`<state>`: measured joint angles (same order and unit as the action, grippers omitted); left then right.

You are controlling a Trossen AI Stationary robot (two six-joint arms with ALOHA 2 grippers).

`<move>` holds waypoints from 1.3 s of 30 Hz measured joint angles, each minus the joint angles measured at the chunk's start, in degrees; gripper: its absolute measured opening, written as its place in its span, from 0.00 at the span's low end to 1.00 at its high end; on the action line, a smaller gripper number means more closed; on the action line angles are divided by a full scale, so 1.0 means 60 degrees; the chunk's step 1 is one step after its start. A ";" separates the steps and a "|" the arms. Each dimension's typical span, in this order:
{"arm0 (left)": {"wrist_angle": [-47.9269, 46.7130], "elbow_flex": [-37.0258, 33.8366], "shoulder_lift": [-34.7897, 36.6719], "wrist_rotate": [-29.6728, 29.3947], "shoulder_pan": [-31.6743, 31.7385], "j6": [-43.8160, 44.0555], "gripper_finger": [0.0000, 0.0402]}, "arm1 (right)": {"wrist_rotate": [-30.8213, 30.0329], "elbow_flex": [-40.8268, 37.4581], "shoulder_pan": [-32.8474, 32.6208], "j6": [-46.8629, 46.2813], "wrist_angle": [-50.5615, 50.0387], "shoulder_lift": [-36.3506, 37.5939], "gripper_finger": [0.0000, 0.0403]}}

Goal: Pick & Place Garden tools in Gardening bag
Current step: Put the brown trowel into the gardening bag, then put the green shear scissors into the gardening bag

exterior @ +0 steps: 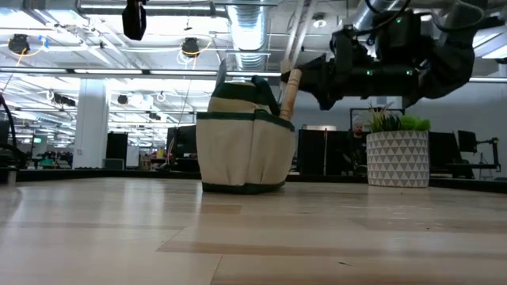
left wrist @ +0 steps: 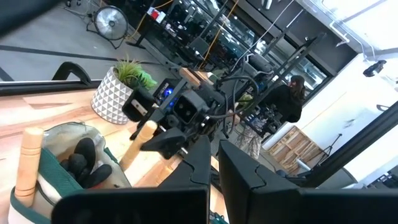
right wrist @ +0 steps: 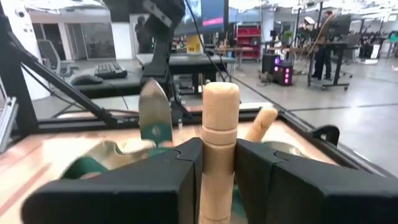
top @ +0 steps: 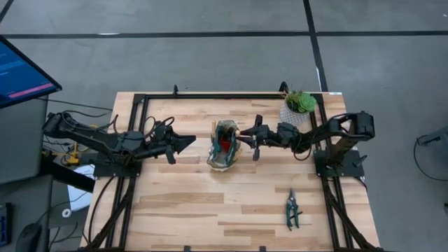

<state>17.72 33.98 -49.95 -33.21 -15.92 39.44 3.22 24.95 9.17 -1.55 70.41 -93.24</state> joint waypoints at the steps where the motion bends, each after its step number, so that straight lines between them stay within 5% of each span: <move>1: -0.0002 0.0000 -0.0001 -0.0002 0.0000 0.0004 0.00 | 0.0000 0.0000 0.0000 -0.0001 -0.0003 -0.0078 0.14; 12: 0.0054 0.0000 -0.0003 0.0000 0.0000 0.0004 0.00 | -0.0004 0.0015 -0.0004 0.0023 0.0082 -0.0882 0.15; 28: 0.0058 0.0000 0.0000 0.0000 0.0255 -0.0022 0.00 | -0.0012 0.0000 0.0277 0.0034 0.0104 -0.0641 0.44; 33: 0.0058 0.0000 0.0000 0.0000 0.0351 -0.0025 0.00 | -0.0022 0.0000 0.0203 0.0093 -0.0027 0.0025 0.54; 39: 0.0058 0.0000 0.0000 0.0000 0.0361 -0.0027 0.00 | -0.0076 0.0000 0.0164 -0.0355 -0.2491 0.1759 0.66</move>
<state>18.06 33.98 -49.95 -33.21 -13.76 39.28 2.76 24.95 10.15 -3.68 55.46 -82.68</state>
